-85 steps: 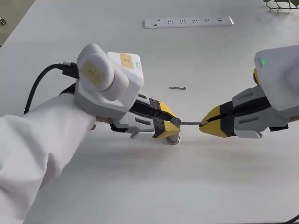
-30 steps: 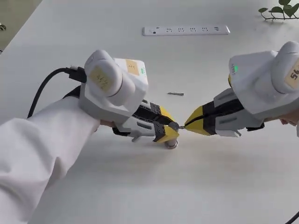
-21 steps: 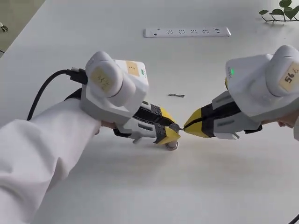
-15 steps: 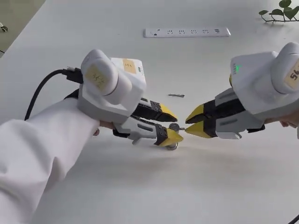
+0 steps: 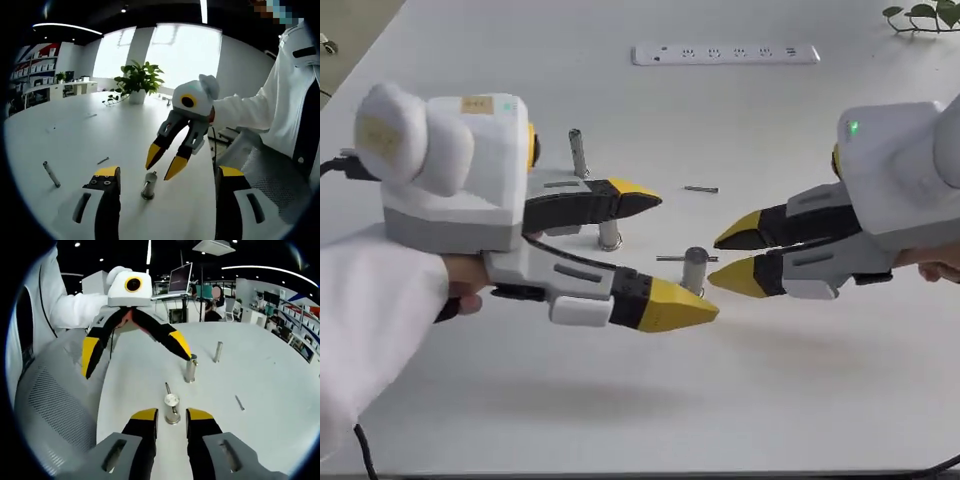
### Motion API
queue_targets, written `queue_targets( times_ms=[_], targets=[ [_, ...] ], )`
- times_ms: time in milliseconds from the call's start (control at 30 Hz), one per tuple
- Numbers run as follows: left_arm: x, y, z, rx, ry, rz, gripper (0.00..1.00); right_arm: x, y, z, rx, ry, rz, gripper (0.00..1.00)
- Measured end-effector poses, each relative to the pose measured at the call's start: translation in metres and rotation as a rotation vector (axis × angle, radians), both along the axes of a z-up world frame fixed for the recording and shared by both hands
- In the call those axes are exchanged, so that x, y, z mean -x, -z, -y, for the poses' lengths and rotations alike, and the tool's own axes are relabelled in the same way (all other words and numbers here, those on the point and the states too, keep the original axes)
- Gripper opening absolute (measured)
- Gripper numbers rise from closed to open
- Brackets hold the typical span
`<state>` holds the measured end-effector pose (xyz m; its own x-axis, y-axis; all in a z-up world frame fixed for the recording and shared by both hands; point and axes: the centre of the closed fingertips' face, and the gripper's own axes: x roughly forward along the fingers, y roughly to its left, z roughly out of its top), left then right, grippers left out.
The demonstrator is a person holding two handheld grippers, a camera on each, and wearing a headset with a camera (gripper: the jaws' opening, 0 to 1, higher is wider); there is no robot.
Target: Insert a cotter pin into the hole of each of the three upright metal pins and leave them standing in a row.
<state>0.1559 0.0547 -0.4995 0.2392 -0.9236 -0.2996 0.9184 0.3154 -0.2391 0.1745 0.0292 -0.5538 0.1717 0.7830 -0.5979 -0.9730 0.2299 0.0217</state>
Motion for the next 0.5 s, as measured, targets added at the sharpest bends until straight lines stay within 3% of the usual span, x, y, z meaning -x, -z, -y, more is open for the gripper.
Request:
queue_targets(
  times_ms=[100, 133, 233, 367, 500],
  targets=[
    [0.003, 0.002, -0.015, 0.014, -0.059, -0.037, 0.9, 0.002, 0.002, -0.005, -0.014, 0.005, -0.014, 0.2],
    [-0.001, 0.005, -0.021, -0.004, -0.1, -0.043, 1.0, 0.002, 0.002, -0.006, -0.016, 0.005, -0.016, 0.2],
    [-0.004, 0.014, -0.039, -0.059, -0.147, -0.025, 0.99, 0.002, 0.004, -0.008, -0.014, 0.003, -0.021, 0.21],
    [0.002, 0.022, -0.055, -0.062, -0.164, -0.05, 0.99, 0.002, 0.006, -0.01, -0.016, 0.005, -0.03, 0.22],
    [0.006, 0.025, -0.065, -0.078, -0.174, -0.046, 0.99, 0.002, 0.006, -0.012, -0.008, -0.004, -0.027, 0.22]
  ],
)
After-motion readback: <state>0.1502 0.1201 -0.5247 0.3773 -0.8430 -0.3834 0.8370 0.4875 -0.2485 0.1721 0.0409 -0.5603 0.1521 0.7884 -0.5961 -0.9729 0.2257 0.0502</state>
